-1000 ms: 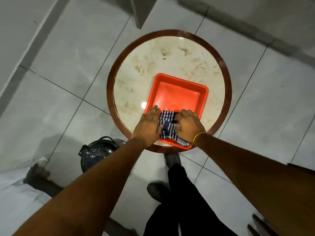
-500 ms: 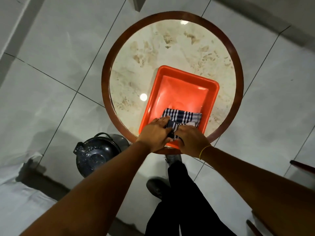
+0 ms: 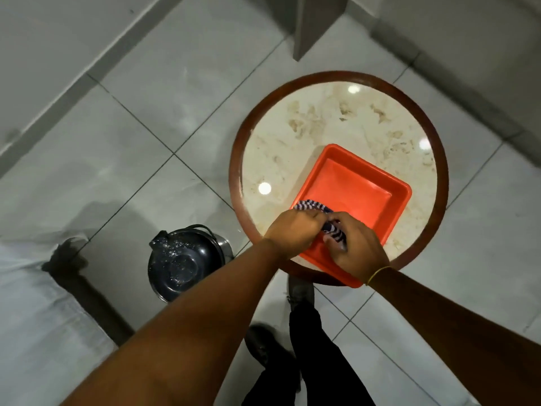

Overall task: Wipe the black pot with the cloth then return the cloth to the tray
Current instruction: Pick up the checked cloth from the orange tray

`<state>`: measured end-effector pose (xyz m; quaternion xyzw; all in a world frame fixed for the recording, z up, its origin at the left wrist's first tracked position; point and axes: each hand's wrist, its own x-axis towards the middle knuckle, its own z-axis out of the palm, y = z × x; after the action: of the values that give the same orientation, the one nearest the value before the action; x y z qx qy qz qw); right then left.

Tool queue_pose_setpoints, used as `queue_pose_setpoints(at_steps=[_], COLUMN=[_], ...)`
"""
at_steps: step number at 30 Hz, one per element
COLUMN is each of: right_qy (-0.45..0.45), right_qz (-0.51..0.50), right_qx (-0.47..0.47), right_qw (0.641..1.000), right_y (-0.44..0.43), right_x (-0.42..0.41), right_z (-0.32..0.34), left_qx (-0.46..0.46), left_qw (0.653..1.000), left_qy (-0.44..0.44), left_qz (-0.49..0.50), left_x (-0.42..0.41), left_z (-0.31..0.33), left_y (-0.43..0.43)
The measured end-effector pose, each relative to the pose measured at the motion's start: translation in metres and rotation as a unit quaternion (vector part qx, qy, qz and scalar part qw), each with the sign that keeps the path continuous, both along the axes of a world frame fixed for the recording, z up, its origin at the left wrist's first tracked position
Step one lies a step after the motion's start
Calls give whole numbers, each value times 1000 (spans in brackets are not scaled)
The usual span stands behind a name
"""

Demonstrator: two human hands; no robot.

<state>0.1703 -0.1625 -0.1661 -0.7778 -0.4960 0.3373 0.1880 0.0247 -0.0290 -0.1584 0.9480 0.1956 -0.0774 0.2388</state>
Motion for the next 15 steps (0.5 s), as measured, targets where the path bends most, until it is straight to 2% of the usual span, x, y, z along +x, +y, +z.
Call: queue_pose_setpoints(at_steps=[7, 11, 15], right_qy=[10, 6, 78], right_qz=[75, 120, 158], right_qx=[-4, -5, -29], right_qw=[997, 993, 984], right_y=[72, 123, 169], right_x=[-46, -99, -158], right_z=[41, 50, 61], left_qx=[58, 99, 123], left_qw=[994, 984, 973], left_qy=[-55, -48, -41], left_qz=[69, 141, 193], left_x=[-56, -120, -191], left_z=[40, 57, 59], left_y=[34, 52, 73])
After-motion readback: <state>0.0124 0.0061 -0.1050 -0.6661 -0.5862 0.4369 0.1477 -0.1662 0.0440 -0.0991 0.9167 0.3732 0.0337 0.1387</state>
